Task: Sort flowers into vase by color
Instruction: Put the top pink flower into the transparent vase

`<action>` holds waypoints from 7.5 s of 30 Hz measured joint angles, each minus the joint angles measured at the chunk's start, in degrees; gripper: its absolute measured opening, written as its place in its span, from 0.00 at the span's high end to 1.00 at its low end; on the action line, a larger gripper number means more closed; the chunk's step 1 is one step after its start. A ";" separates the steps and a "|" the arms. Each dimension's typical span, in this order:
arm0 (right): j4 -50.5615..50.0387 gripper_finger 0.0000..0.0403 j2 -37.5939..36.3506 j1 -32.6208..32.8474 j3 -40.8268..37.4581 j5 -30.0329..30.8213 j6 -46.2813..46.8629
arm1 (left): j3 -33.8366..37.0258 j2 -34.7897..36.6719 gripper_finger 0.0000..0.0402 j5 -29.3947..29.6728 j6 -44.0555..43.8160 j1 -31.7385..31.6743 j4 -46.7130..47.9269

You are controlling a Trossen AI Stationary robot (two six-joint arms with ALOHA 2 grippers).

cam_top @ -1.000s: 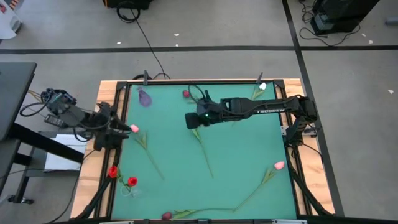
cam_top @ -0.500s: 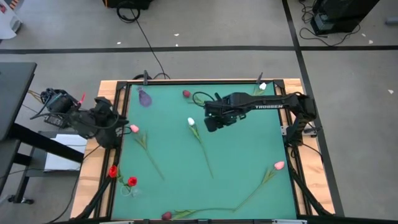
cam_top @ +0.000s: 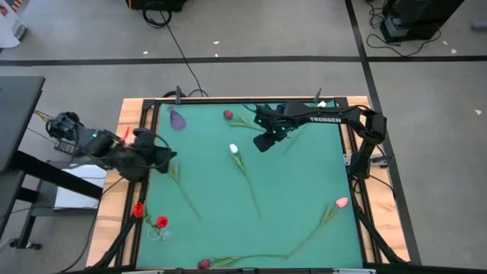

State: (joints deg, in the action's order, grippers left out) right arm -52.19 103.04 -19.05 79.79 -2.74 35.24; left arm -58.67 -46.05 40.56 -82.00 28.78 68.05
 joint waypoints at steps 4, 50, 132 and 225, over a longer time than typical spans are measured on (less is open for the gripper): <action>5.61 0.69 0.00 -1.63 -0.22 -3.70 -4.80 | 0.02 -4.96 0.57 -2.98 -2.27 -4.20 -3.03; 11.10 0.69 0.00 -2.88 -0.20 -0.68 -19.91 | 0.77 -30.58 0.57 -25.38 -27.15 -17.25 1.82; 75.53 0.56 -0.35 12.00 -0.18 -10.95 2.50 | 1.62 -7.99 0.99 -19.46 47.96 -20.26 -40.81; 31.05 0.60 0.02 25.53 22.81 40.80 20.78 | 4.26 30.59 0.98 -60.98 76.44 -11.85 -29.36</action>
State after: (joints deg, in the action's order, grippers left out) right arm -21.14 103.07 6.48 102.61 38.06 56.02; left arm -54.41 -15.46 -20.42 -5.55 16.93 38.69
